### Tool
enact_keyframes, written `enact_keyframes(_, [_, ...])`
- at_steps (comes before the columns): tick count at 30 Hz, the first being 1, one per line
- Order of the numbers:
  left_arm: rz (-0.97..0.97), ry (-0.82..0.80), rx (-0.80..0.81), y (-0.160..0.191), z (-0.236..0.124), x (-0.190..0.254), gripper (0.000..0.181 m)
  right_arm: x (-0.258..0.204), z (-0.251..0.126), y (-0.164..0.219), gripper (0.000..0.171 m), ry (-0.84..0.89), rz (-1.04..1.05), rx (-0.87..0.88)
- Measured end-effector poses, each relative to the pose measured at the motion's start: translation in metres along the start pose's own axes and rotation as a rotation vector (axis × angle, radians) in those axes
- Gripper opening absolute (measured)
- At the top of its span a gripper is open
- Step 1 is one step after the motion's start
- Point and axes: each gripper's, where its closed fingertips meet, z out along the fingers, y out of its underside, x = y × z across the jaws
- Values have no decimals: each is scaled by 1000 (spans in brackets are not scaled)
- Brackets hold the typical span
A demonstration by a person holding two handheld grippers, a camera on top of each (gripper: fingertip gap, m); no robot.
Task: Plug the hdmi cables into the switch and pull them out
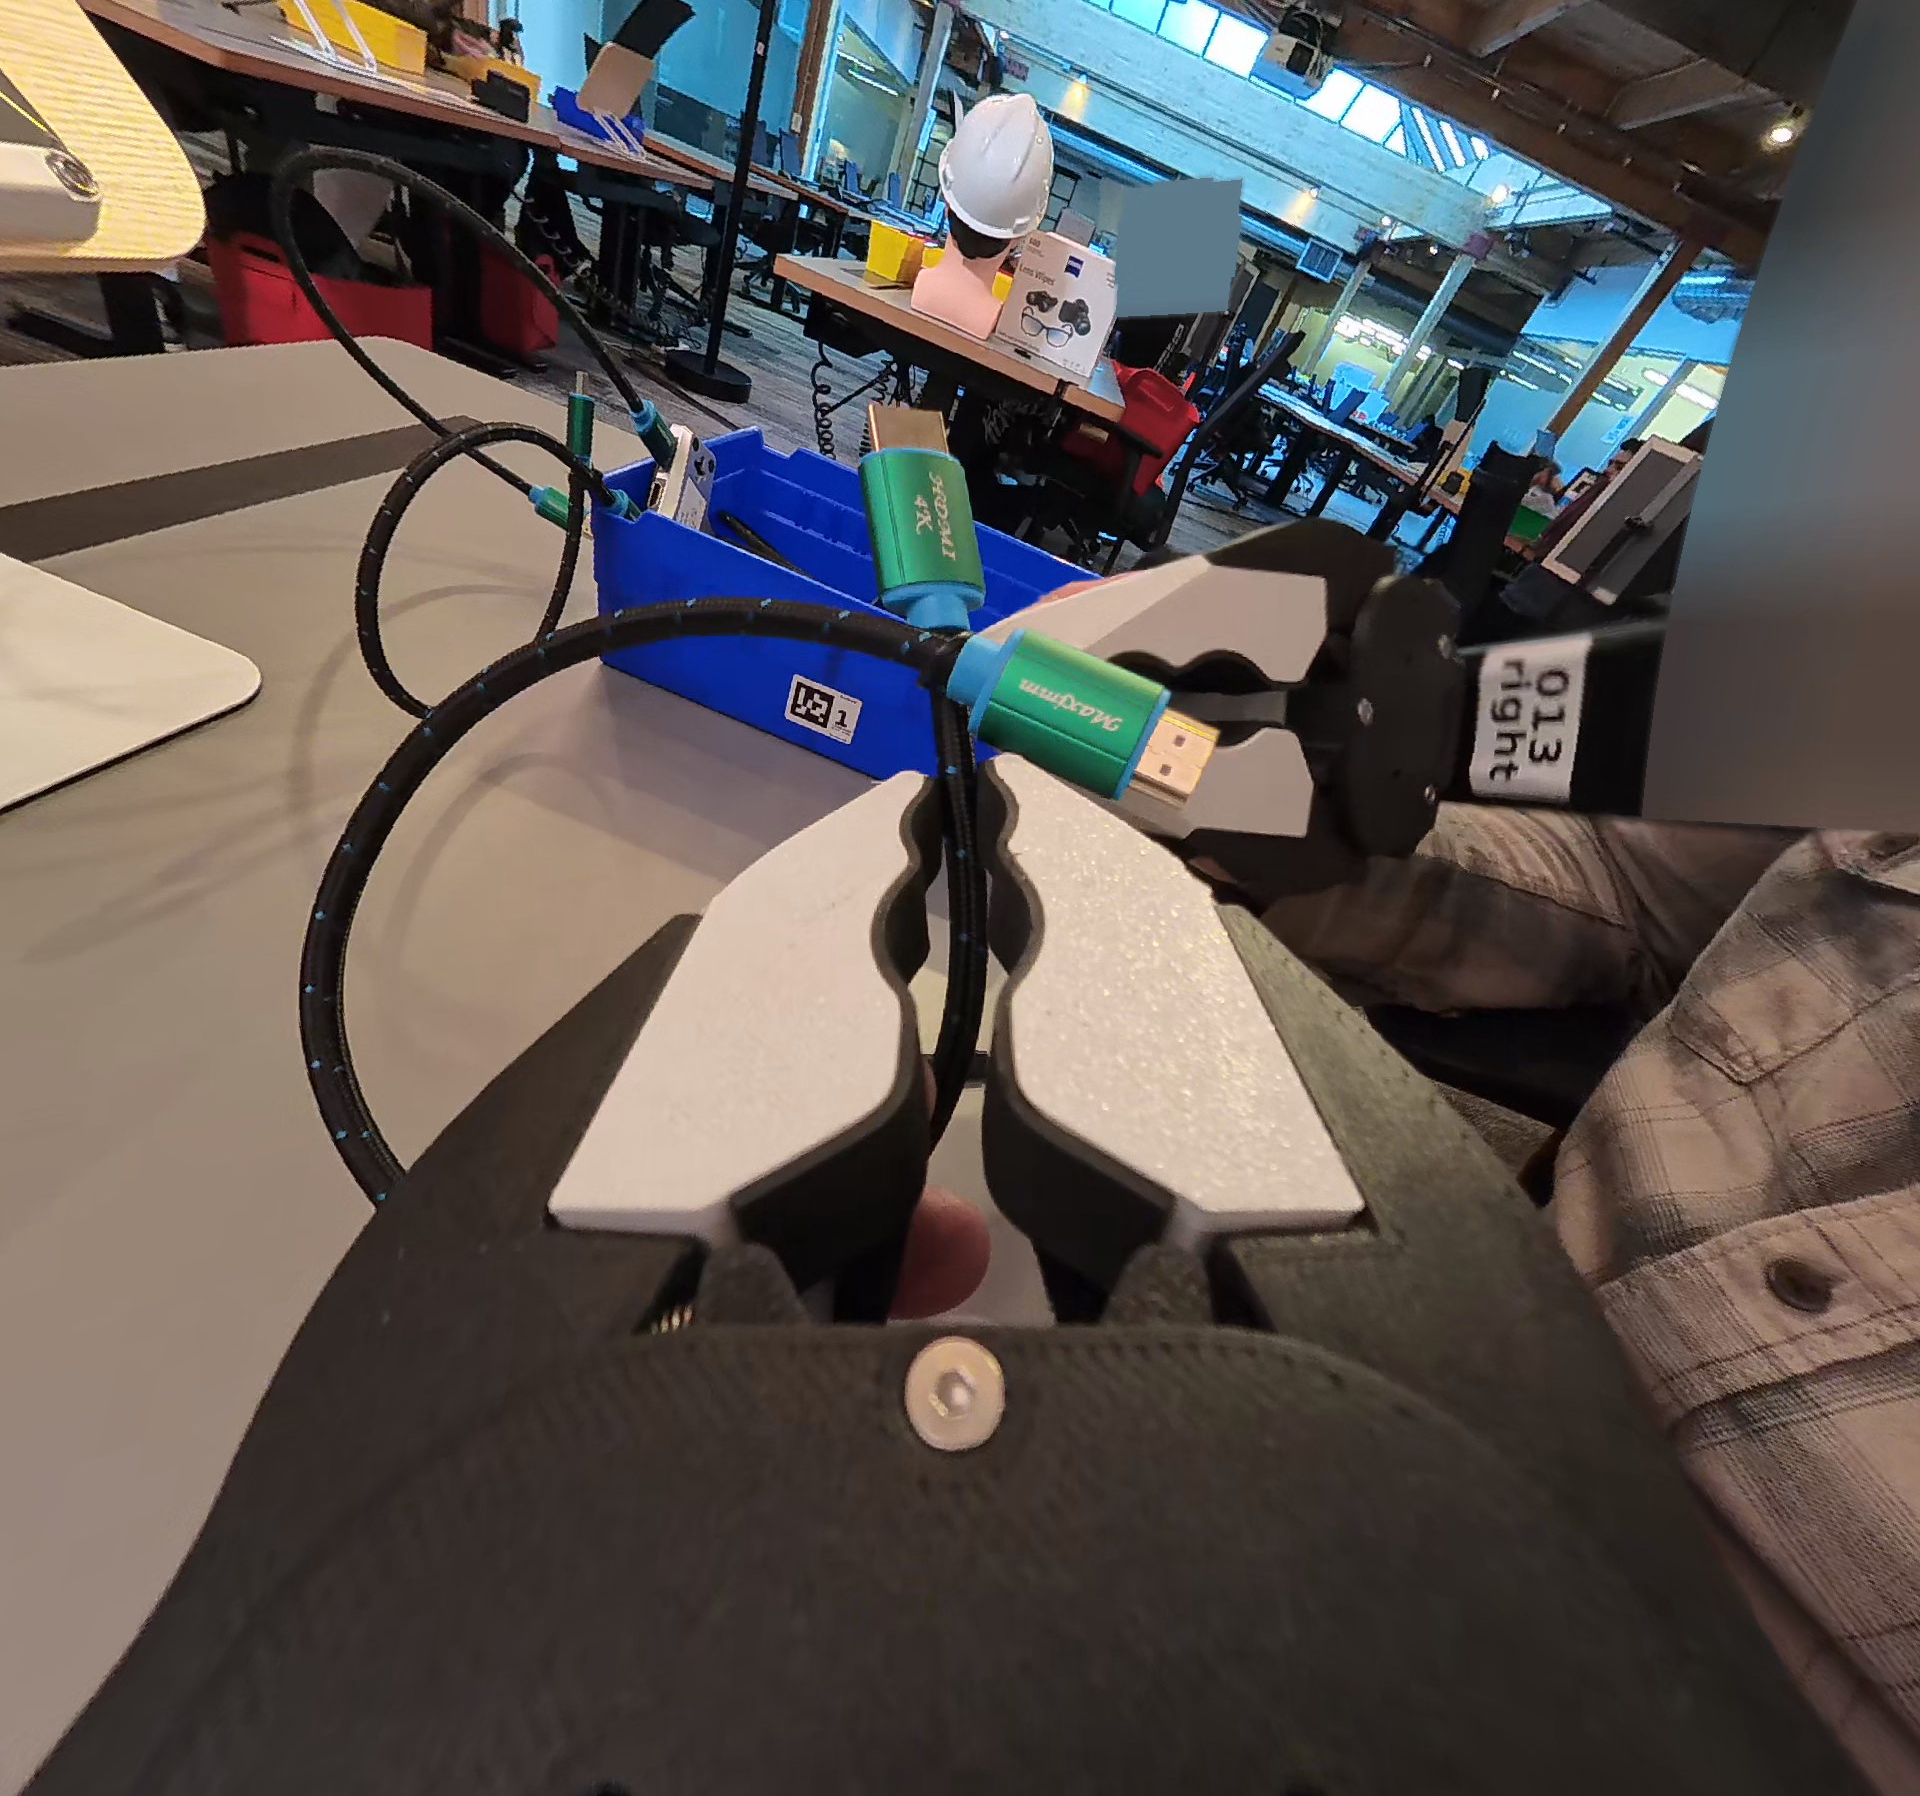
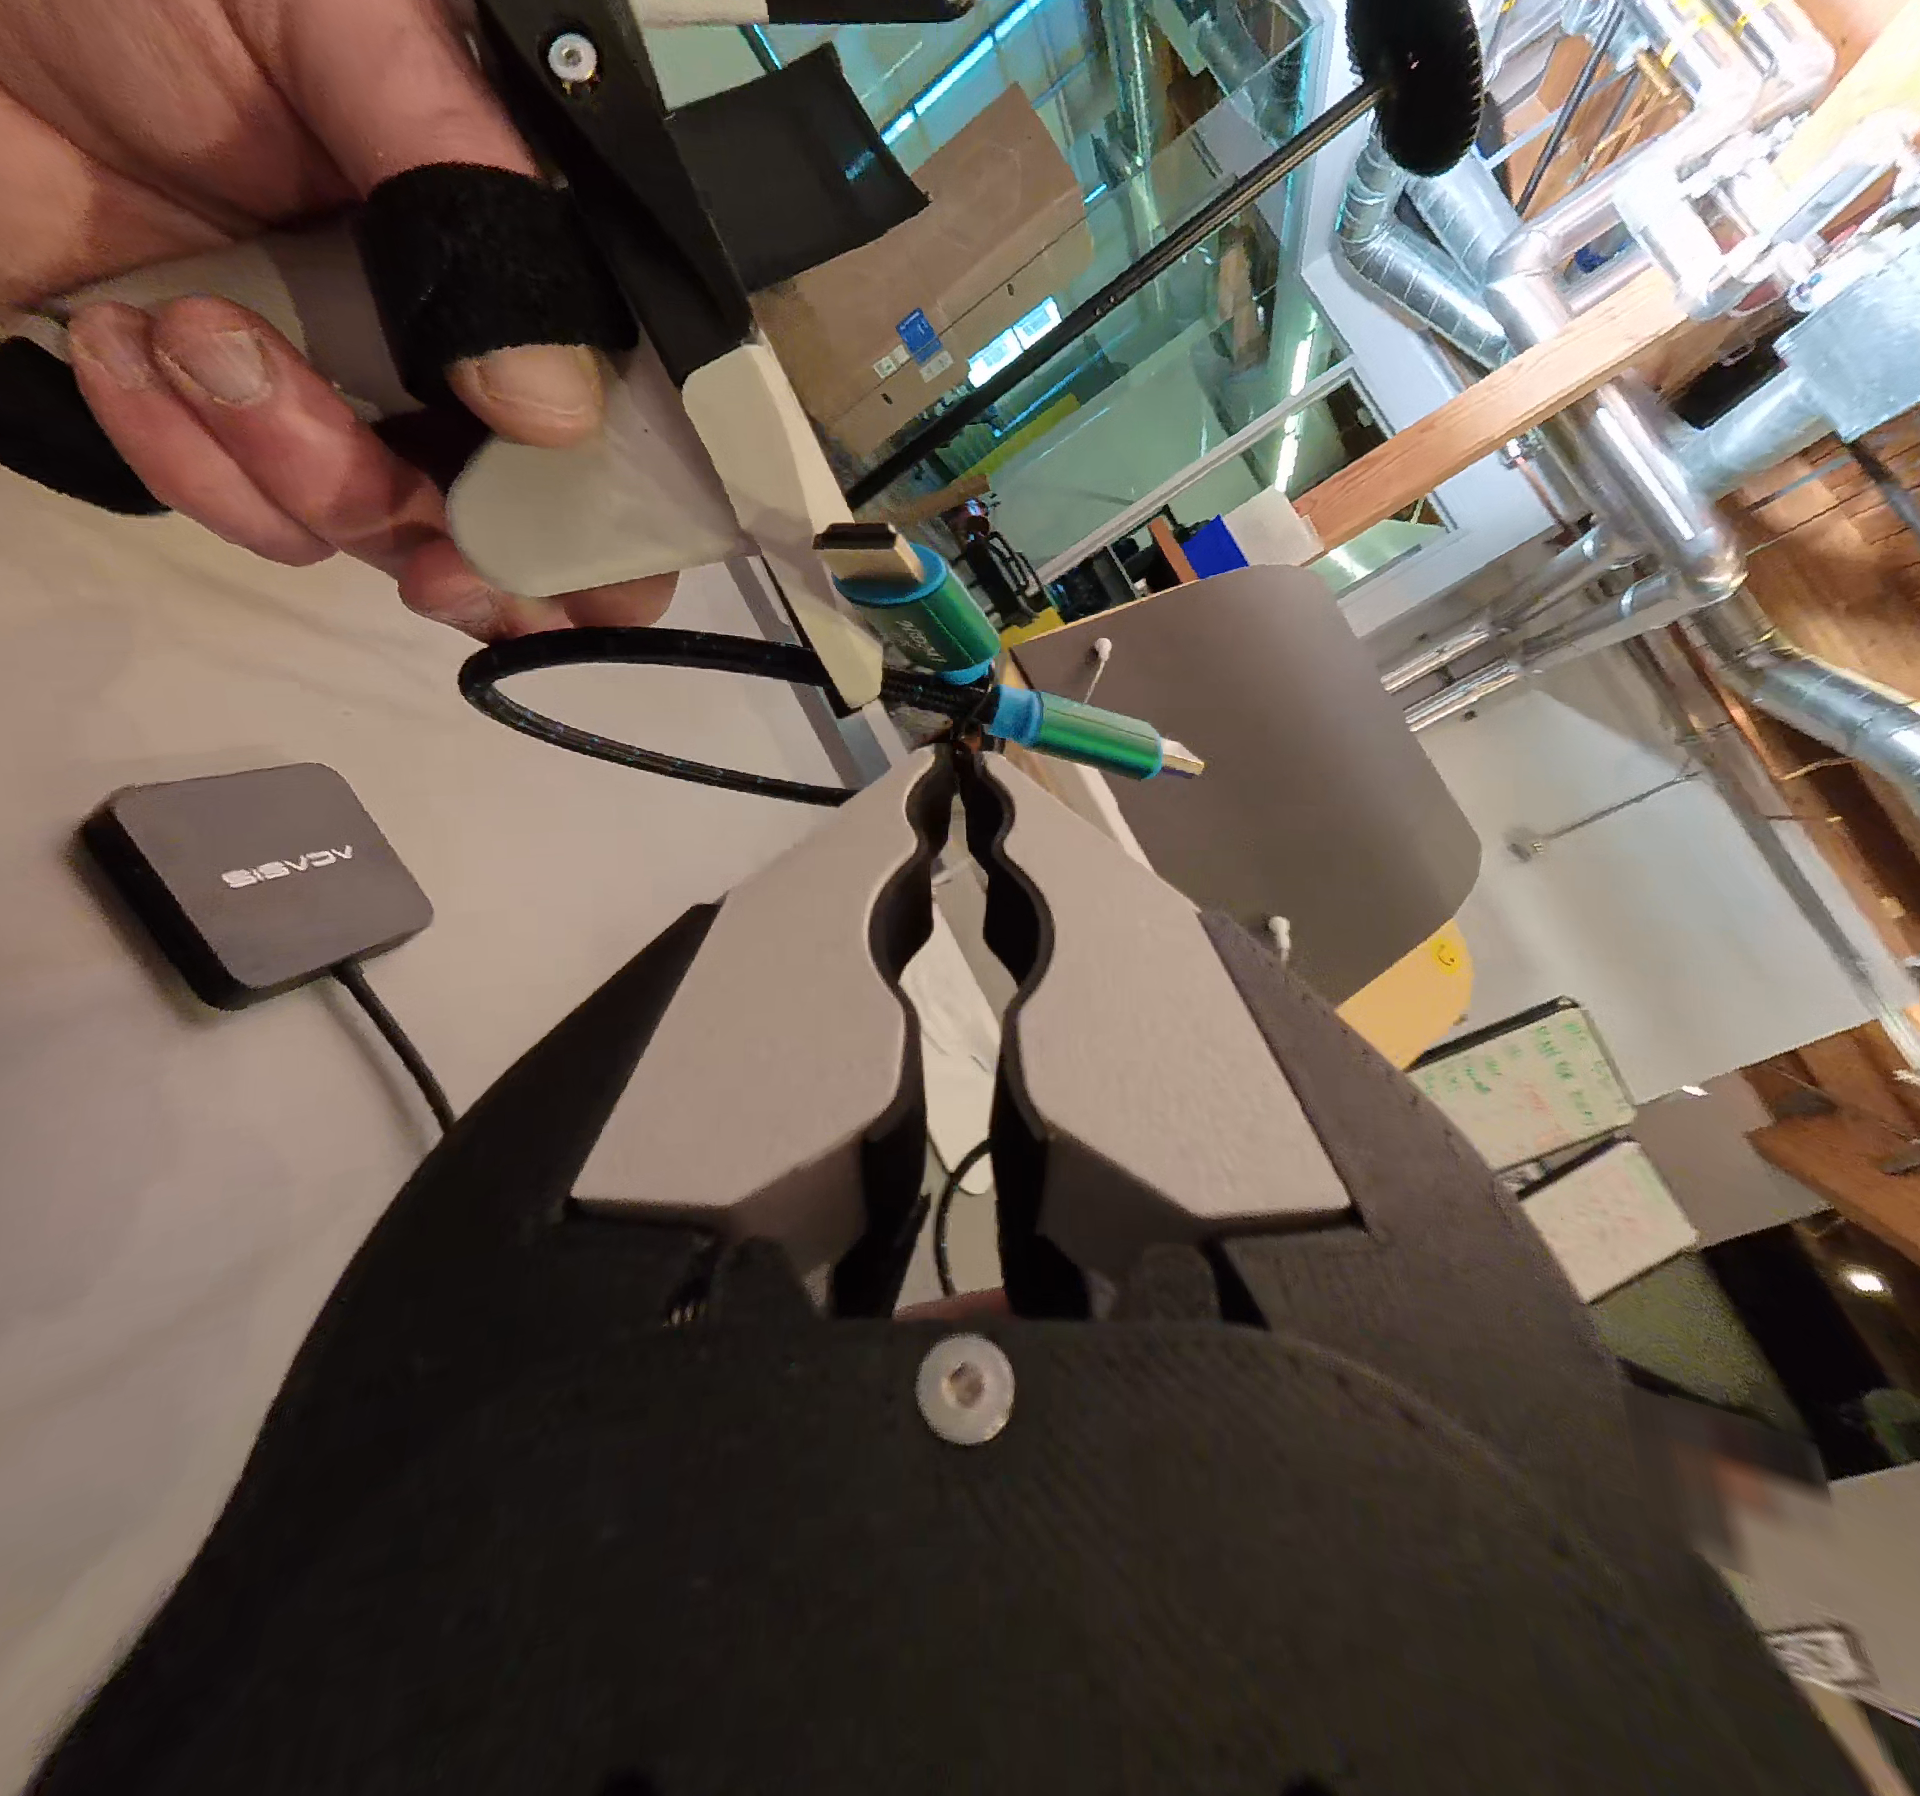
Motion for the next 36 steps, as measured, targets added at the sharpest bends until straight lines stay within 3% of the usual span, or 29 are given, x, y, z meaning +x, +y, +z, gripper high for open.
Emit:
enact_keyframes(8, [83, -26, -4, 4, 0, -2, 4, -9, -1, 2, 0, -227, 497, 67])
enact_keyframes(18, [198, 4, 52, -1, -4, 6, 6, -8, -10, -16, 0, -644, 1375, 317])
enact_keyframes(26, [246, 59, 85, -2, -7, 15, 6, -8, -23, -36, 0, -956, 1766, 521])
enact_keyframes(28, [250, 73, 92, -3, -8, 18, 6, -8, -25, -40, 0, -997, 1800, 559])
enact_keyframes(30, [242, 44, 88, -3, -9, 12, 6, -8, -19, -35, 0, -904, 1750, 526])
enact_keyframes(36, [166, 6, 109, -5, -12, -3, 6, -12, -12, -22, 12, -527, 1103, 340])
